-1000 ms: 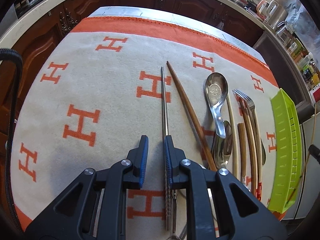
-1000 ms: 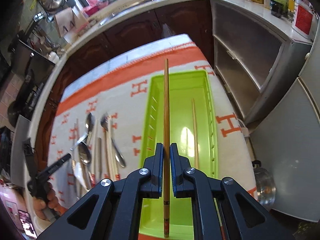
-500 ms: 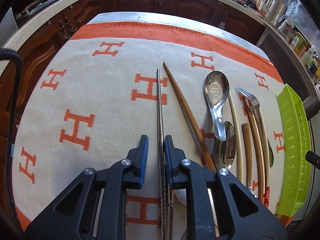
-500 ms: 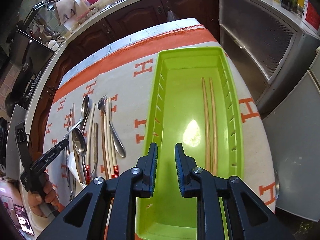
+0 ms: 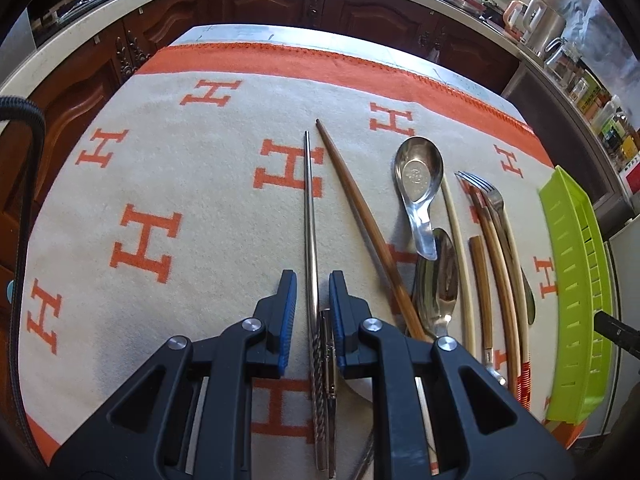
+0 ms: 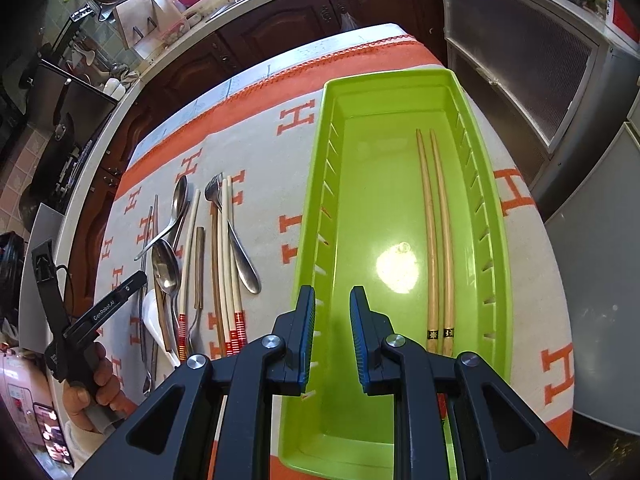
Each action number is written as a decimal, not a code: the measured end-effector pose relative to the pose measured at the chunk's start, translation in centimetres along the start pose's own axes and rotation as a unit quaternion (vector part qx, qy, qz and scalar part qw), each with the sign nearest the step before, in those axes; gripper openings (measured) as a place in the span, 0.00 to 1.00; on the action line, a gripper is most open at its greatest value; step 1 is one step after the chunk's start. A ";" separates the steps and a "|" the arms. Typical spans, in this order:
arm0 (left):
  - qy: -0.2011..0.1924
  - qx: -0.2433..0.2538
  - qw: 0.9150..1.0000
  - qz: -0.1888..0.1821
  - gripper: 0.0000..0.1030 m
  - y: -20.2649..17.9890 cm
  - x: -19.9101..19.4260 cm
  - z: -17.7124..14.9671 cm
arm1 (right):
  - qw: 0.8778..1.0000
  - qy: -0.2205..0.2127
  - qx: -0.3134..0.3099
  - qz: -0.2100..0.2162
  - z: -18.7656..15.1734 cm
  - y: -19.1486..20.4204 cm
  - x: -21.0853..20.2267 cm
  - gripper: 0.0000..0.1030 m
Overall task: Organize utensils
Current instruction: 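Carry the silver metal chopstick into the tray with the left tool and release, then grasp a red-banded chopstick with the right tool while the left tool grasps a gold-topped chopstick, then carry the red-banded chopstick over the tray with the right tool while the left tool lifts the gold-topped chopstick, then open the right tool over the tray while the left tool releases the gold-topped chopstick there, then close the right tool on another red-banded chopstick on the cloth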
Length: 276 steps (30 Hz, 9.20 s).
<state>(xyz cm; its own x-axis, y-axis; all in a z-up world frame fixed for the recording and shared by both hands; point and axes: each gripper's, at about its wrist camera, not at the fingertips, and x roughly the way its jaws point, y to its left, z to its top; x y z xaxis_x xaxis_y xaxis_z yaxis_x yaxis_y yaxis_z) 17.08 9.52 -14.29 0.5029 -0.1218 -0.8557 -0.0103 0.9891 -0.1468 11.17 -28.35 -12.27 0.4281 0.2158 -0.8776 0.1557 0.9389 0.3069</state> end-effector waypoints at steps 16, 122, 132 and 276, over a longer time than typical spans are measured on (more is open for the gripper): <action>-0.029 0.014 0.998 0.052 0.03 -1.0 -2.2 -0.7 | 1.000 -0.005 0.004 0.008 -0.9 -0.8 -0.1 0.17; -0.035 0.013 0.999 -0.016 0.14 4.4 -10.4 -5.8 | 0.986 -0.060 -0.153 0.038 -7.9 17.4 0.6 0.37; 0.008 0.027 0.999 -0.036 0.14 1.8 -5.9 -6.3 | 0.986 -0.022 -0.159 0.037 -6.7 18.2 6.1 0.20; -0.014 0.035 0.999 0.020 0.06 -3.7 -10.5 -6.0 | 0.989 -0.098 -0.106 -0.029 -5.3 5.7 -1.1 0.19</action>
<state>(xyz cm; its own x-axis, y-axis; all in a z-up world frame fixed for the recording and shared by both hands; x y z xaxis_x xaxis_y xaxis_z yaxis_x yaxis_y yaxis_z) 6.65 6.61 -7.75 0.5274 -0.0800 -0.8458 0.0281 0.9967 -0.0767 6.86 -21.76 -11.53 0.5917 0.1226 -0.7968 0.0047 0.9878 0.1555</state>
